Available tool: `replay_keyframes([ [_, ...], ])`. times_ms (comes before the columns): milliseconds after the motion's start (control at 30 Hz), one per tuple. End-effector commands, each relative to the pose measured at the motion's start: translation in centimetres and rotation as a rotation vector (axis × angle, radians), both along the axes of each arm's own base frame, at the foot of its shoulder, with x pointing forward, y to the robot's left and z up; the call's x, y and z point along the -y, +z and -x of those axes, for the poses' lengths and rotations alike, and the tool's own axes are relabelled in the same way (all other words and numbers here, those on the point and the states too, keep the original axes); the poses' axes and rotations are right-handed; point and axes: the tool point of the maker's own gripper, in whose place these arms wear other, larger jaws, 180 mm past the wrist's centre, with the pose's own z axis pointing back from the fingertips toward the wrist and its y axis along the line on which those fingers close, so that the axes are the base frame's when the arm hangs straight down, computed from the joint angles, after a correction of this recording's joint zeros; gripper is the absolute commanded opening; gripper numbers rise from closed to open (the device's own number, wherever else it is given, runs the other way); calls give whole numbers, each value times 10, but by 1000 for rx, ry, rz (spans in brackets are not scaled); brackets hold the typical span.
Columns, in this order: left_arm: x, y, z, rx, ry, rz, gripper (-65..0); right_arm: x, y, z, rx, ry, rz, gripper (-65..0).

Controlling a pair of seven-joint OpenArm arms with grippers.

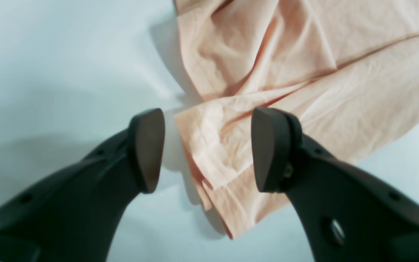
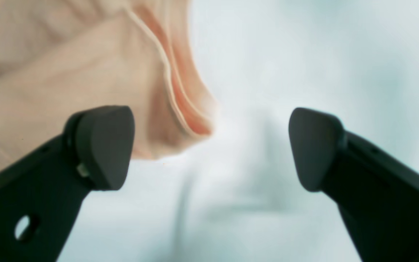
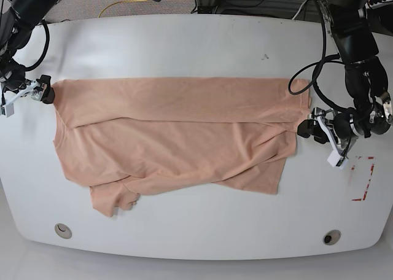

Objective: Fold the T-shirt properly
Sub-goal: 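Move the left gripper along the shirt edge and regrasp it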

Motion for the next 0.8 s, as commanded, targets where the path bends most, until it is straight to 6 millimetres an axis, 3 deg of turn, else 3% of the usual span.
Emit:
replay_keyframes([
  [0,-4,19,-9,60,-8,-14,-297,8,18,-7,53,8,25,-6],
  [133,0,14,7,59,-28,-38,-297,6,11,-5,50,6,26,-6],
  [400,20,23,24,112,-77,-70,-294,-10,-14,-5,0,-4,41,-6],
  [633,22,16,41,93,-82,-87,-294,-43,-32,-12,-33,79,22,-8],
  [767,21,5,53,62,-80,-84,-294,-51,-37,-12,-32,82,6,-8],
])
